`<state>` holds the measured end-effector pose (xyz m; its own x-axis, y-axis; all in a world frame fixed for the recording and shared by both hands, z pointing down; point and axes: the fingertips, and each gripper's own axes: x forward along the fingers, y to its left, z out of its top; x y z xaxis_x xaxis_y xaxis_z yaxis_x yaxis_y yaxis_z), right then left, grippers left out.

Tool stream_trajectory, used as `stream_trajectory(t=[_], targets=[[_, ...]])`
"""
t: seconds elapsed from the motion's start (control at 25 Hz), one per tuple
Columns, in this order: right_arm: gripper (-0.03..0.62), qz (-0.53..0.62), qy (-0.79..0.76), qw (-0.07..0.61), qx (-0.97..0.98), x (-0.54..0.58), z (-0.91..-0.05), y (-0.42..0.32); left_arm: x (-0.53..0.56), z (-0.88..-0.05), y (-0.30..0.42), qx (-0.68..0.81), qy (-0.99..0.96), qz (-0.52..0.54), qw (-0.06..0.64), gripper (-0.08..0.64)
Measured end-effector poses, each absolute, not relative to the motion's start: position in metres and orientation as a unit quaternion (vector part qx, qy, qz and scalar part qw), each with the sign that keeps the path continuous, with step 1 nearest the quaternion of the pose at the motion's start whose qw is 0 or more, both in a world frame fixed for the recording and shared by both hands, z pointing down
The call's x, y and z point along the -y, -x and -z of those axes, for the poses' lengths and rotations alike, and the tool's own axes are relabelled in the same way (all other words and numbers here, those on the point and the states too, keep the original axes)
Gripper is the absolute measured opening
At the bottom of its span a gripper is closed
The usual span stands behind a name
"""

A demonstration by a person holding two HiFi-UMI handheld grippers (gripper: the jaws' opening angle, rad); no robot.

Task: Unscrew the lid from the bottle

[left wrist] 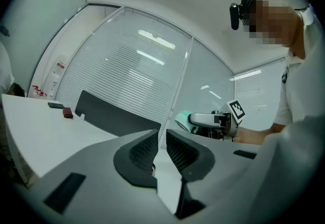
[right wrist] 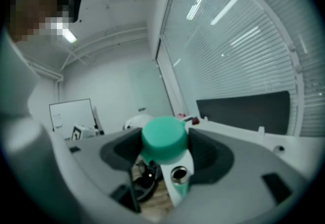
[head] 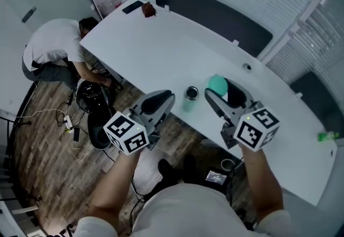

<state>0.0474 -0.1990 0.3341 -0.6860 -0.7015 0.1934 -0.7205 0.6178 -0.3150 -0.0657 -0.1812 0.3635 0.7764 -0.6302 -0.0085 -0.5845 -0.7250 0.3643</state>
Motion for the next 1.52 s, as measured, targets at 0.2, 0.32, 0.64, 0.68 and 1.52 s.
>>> stream_trajectory(t=[0.2,0.32,0.64,0.68,1.52], targets=[[0.296,-0.203,-0.395,0.001,0.896,0.185,-0.325,-0.055,0.164,-0.349,0.069,0.332,-0.920,0.096,0.185,0.060],[0.296,-0.210,-0.398,-0.007,0.893,0.176,-0.324,-0.060,0.154,-0.344,0.073,0.334,-0.917,0.109,0.190,0.060],[0.296,-0.233,-0.409,-0.024,0.882,0.151,-0.327,-0.071,0.129,-0.338,0.093,0.348,-0.899,0.151,0.219,0.060],[0.296,-0.236,-0.410,-0.026,0.881,0.147,-0.327,-0.073,0.126,-0.338,0.094,0.348,-0.898,0.153,0.223,0.060],[0.296,-0.303,-0.425,-0.050,0.852,0.101,-0.351,-0.080,0.072,-0.354,0.093,0.332,-0.889,0.161,0.270,0.060]])
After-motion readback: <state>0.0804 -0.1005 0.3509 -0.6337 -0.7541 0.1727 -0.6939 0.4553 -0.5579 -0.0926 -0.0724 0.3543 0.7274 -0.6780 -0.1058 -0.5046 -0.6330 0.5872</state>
